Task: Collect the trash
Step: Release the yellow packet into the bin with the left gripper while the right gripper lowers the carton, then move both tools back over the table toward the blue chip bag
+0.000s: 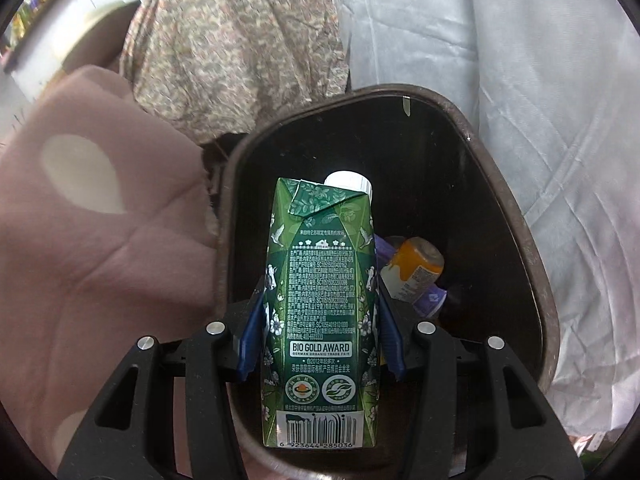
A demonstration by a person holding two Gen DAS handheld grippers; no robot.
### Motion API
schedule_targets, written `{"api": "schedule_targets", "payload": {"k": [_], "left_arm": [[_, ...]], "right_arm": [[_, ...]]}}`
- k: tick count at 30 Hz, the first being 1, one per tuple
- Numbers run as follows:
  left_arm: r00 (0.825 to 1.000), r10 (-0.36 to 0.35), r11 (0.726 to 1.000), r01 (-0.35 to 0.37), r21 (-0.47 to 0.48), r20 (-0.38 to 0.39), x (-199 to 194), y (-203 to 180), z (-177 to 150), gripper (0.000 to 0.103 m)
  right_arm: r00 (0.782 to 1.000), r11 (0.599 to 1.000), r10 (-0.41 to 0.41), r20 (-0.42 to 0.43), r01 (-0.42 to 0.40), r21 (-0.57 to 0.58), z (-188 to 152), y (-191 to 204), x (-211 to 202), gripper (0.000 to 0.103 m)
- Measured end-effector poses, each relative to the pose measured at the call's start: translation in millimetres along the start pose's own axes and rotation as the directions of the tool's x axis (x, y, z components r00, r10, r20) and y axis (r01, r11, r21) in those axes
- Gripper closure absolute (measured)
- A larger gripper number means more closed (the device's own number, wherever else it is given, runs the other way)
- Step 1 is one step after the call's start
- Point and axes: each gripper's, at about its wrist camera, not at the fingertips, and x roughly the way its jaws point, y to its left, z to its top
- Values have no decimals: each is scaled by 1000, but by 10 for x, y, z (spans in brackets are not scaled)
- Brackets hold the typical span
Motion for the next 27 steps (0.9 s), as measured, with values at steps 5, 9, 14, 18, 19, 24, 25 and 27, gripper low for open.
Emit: {"api": "schedule_targets", "payload": {"k": [5,9,14,18,19,24,25,27], "left_arm": [[1000,25,999,-25,-21,8,-85,147,-103,6],[999,52,998,-52,-31,11,-124,254,-176,6],[997,73,994,-72,-81,13,-194,468,-255,6],[996,95,989,-94,-114,-3,-276,659,-371,6],[995,98,988,-98,-123,-7,-299,699,-410,6],[995,102,979,-103,-174,-16,-482,894,-633,6],[994,104,978,-105,-183,-15,-522,920,-668,6],[994,112,974,-112,-199,-11,-626,974,-745,6]], "right_arm": [[999,999,-49,-22,49,-9,42,9,178,52],[997,996,-80,-20,79,-26,42,27,184,42],[995,993,-88,38,90,-76,-11,112,-97,41],[992,988,-66,109,80,-131,-83,190,-530,32],[991,988,-55,124,72,-139,-107,212,-626,30],[981,980,-4,193,42,-194,-257,346,-1186,26],[979,979,8,201,34,-202,-274,388,-1274,25],[975,975,40,219,11,-223,-322,472,-1475,22]]}}
